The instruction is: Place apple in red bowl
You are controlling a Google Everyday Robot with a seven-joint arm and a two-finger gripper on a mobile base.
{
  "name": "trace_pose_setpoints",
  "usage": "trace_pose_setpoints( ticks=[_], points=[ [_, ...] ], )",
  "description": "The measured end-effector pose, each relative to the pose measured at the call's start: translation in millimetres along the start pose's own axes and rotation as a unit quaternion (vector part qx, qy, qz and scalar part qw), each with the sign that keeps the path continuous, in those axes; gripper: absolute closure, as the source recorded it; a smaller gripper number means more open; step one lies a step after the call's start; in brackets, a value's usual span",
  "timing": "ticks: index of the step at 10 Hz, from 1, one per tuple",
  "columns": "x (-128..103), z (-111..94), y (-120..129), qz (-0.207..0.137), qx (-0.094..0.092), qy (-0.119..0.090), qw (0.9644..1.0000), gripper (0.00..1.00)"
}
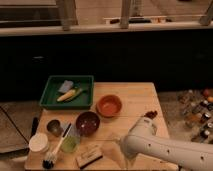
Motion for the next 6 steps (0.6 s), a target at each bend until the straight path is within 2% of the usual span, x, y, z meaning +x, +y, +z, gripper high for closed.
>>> trace_pose_setpoints(
  ticks=[3, 6],
  points=[
    [25.7, -8.4, -11.3, 0.008, 0.003, 0.019, 0.9998, 0.20],
    [56.1, -15.7, -7.6, 0.021, -0.002, 0.030, 0.9993, 0.20]
  ],
)
